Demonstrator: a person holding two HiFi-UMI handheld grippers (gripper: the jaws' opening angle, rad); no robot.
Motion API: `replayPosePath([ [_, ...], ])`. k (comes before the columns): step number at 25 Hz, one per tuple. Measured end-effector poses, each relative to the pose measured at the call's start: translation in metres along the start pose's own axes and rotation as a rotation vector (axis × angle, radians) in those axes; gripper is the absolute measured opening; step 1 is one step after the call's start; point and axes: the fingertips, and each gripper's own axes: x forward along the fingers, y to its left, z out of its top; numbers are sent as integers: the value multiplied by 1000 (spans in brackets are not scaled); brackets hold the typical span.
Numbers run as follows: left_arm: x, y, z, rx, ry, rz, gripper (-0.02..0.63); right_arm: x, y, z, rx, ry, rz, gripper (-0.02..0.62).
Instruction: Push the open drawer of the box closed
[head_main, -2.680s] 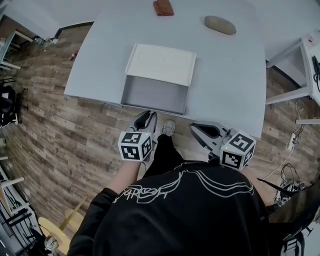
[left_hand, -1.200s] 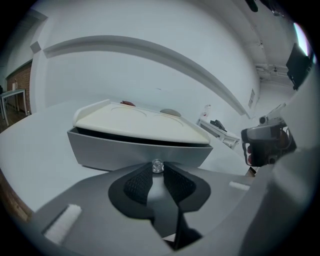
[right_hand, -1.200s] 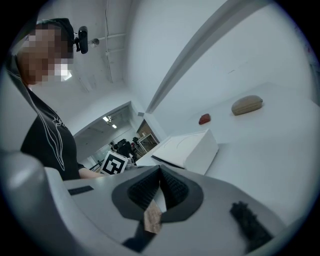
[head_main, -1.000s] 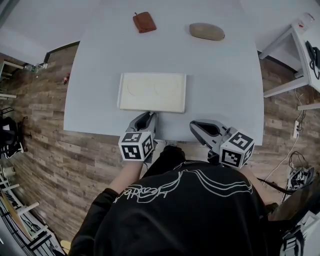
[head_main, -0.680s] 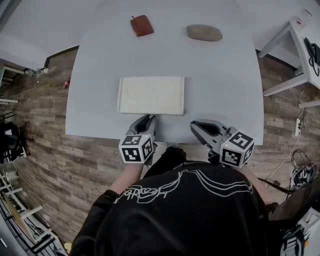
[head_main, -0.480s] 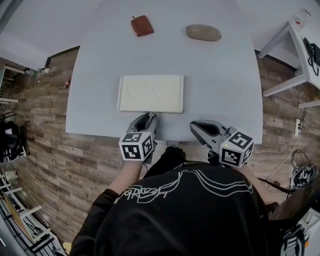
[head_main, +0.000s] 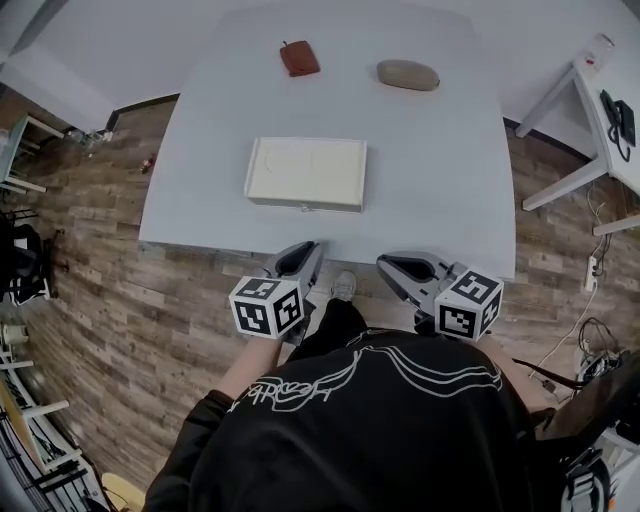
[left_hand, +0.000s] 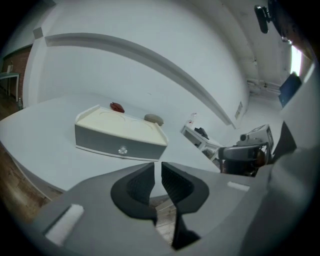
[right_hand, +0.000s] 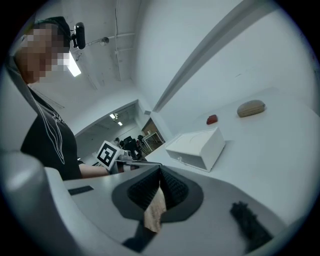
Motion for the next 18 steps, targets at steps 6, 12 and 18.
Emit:
replayPosePath([
  [6,-47,-89,21,97,-103,-228,8,-17,43,0,-70,-1,74,8],
  [12,-74,-132,28,161,-137,-285,8,-29,71,1,-185,24,107,8],
  [18,-76,-155,31,187,-136,-320,8,-43,73,3,-199,-3,93,8],
])
